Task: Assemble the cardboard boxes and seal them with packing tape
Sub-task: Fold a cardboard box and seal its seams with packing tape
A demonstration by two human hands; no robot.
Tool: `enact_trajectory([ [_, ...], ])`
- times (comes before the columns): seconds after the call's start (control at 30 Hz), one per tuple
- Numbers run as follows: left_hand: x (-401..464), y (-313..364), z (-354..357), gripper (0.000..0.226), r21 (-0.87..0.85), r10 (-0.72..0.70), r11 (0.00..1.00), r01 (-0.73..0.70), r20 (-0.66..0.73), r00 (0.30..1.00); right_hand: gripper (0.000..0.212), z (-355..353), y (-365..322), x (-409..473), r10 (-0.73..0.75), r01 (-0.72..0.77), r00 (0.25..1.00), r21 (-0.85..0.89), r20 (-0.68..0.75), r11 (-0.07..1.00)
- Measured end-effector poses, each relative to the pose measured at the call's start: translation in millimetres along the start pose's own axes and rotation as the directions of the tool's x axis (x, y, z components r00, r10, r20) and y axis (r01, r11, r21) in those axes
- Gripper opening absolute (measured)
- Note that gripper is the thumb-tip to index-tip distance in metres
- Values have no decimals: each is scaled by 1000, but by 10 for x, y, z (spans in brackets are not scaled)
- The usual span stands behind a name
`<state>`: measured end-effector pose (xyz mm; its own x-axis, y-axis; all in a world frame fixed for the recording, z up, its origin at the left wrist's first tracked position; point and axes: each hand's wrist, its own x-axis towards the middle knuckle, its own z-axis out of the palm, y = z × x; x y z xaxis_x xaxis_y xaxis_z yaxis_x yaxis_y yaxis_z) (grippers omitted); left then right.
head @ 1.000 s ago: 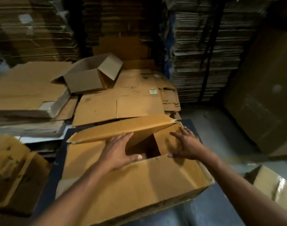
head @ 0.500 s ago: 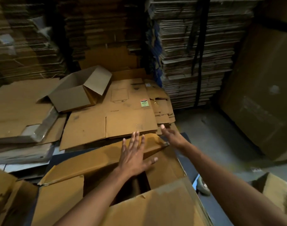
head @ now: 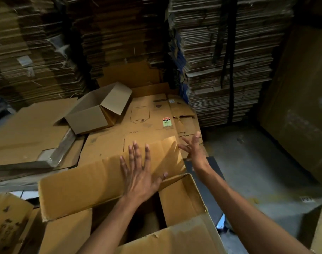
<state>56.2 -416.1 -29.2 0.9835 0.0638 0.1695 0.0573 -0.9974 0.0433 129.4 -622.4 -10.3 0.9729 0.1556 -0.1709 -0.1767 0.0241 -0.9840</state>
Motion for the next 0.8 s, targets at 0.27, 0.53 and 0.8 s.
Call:
enact_trajectory([
  [0.27,-103,-20,-509,104,-37,-8,999,9,30,1000,79,-197,546,-390,-347,346,937,-302,51,888],
  [0.53,-1236,390,-344,77,-8,35,999,-35,173,984,62,-432,684,-926,-427,406,904,-363,24,839],
  [0.8,-1686,451,367,73,-120,121,989,-84,346,930,53,-587,1166,-1332,-43,7,997,-451,-71,893],
])
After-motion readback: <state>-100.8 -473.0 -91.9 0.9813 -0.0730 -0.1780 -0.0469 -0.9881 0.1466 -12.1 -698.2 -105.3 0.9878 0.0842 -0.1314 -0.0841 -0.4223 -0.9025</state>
